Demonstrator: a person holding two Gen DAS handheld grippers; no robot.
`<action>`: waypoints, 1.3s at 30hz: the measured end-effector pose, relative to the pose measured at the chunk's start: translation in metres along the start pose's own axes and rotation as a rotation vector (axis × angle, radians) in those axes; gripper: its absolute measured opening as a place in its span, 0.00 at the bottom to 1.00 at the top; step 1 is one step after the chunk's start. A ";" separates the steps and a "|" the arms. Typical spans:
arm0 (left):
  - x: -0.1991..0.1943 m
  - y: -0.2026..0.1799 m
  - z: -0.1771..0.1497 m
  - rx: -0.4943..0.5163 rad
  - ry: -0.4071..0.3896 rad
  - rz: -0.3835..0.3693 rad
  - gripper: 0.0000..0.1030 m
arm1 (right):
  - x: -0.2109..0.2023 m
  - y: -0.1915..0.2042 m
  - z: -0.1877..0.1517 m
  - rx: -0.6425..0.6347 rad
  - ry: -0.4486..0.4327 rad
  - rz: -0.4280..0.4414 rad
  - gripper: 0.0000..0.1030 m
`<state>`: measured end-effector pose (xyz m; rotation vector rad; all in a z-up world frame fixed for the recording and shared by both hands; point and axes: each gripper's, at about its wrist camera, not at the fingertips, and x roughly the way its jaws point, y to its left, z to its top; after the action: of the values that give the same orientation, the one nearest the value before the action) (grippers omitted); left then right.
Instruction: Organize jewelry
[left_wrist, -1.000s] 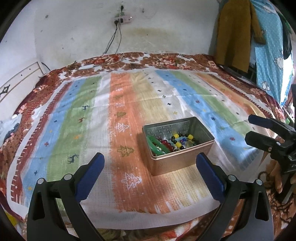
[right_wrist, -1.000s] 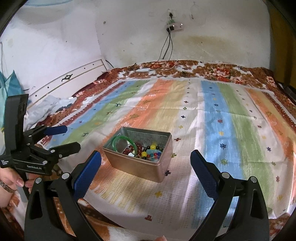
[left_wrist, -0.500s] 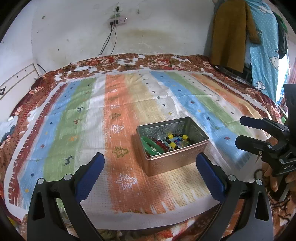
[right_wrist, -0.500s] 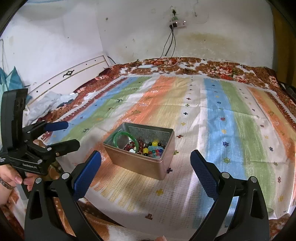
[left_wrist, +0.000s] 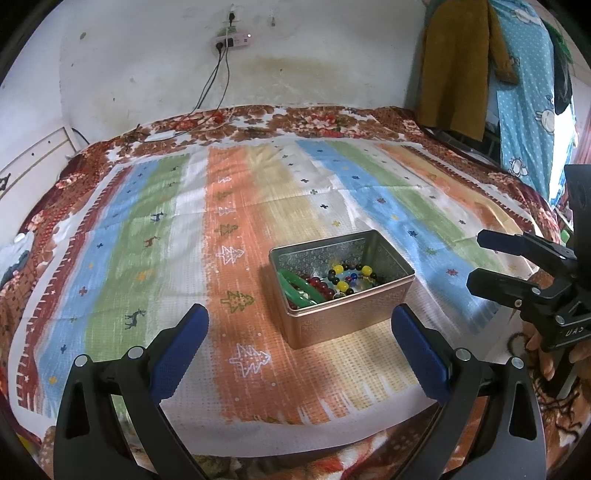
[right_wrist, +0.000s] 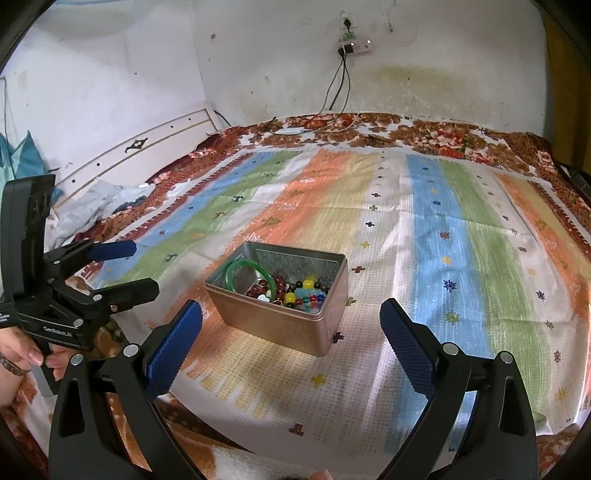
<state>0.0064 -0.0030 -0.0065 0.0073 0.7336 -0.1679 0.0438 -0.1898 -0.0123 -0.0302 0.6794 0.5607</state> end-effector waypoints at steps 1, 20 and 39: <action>0.000 -0.001 0.000 0.001 0.002 0.000 0.94 | 0.000 0.000 0.000 -0.001 0.001 0.000 0.95; 0.004 0.001 -0.001 0.003 0.021 -0.018 0.94 | 0.002 0.000 0.000 0.000 0.007 -0.003 0.95; 0.004 0.001 -0.001 0.003 0.027 -0.017 0.94 | 0.003 -0.004 -0.002 -0.007 0.015 -0.003 0.95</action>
<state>0.0090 -0.0030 -0.0105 0.0061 0.7606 -0.1850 0.0462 -0.1921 -0.0162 -0.0417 0.6917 0.5600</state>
